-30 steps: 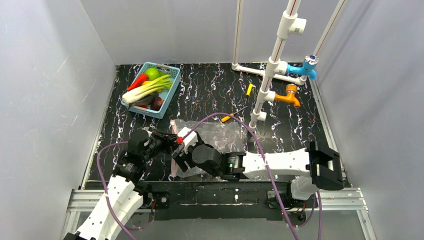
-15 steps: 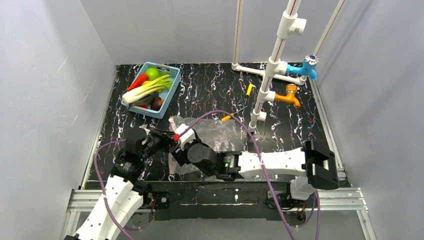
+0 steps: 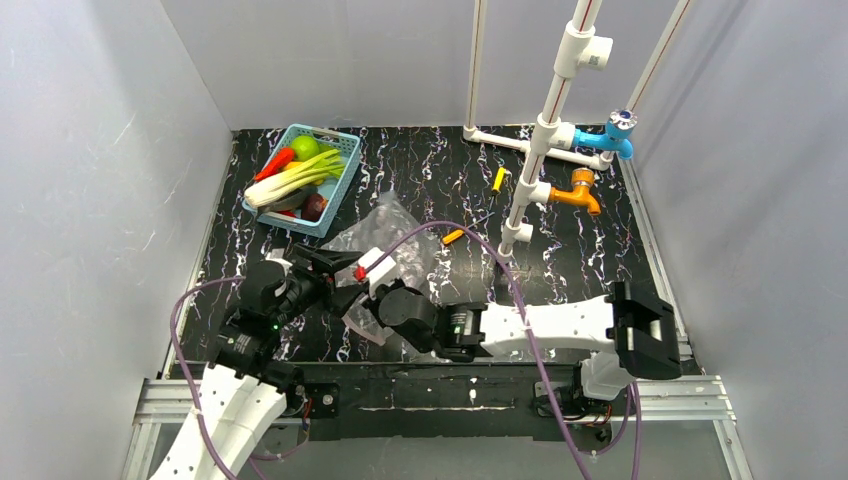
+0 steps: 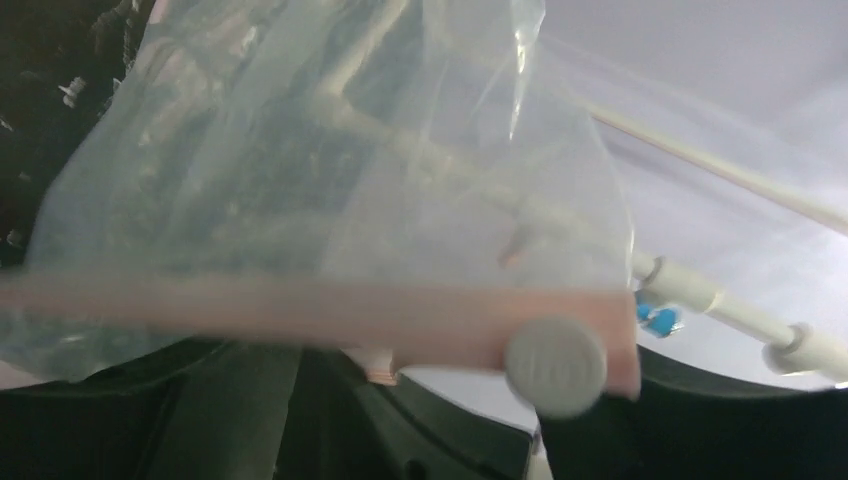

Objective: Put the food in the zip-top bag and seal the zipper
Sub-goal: Open the zipper of the food storage bag.

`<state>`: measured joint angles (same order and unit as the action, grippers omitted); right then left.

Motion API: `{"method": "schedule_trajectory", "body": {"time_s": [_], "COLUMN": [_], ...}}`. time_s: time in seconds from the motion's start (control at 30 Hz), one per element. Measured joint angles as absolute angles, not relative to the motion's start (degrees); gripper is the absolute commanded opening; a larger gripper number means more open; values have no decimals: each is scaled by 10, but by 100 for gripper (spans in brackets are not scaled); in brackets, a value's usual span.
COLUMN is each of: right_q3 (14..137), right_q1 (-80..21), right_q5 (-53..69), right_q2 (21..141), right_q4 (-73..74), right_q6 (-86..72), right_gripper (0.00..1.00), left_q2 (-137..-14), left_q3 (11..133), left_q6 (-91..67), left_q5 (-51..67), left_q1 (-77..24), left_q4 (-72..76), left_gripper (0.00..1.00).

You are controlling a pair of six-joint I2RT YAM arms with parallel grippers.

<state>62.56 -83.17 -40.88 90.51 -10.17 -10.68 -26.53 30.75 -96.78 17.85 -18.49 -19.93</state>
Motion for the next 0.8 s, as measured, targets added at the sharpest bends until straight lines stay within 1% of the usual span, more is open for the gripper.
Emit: {"method": "schedule_trajectory", "body": {"time_s": [0.03, 0.1, 0.17, 0.3, 0.43, 0.57, 0.7, 0.77, 0.8], "right_q3": [620, 613, 612, 612, 631, 671, 704, 720, 729], "right_q1": [-830, -819, -797, -737, -676, -643, -638, -638, -638], "right_q5": [-400, -373, -336, -257, -184, -131, -96, -84, -79], "right_q2": [895, 872, 845, 799, 781, 783, 783, 783, 783], "right_q4": [-98, -89, -75, -45, 14, 74, 115, 138, 150], "right_q6": [-111, -127, -150, -197, -244, -268, -275, -277, -277], "right_gripper": [1, 1, 1, 1, 1, 1, 1, 1, 1], "left_q2": [-261, -254, -255, -271, -297, -331, -362, -379, -390], "left_q3": [315, 334, 368, 475, 558, 597, 607, 608, 608], "left_q6": [-949, -903, -846, -709, -581, -490, -426, -403, -393], "left_q5": [174, 163, 151, 130, 145, 157, 147, 148, 154], "left_q1": [-185, -185, -185, -185, -185, -185, -185, -185, -185], "left_q4": [-212, -237, -269, -327, -358, -395, -437, -448, -450], "left_gripper": [90, 95, 96, 98, 98, 96, 93, 87, 82]}}
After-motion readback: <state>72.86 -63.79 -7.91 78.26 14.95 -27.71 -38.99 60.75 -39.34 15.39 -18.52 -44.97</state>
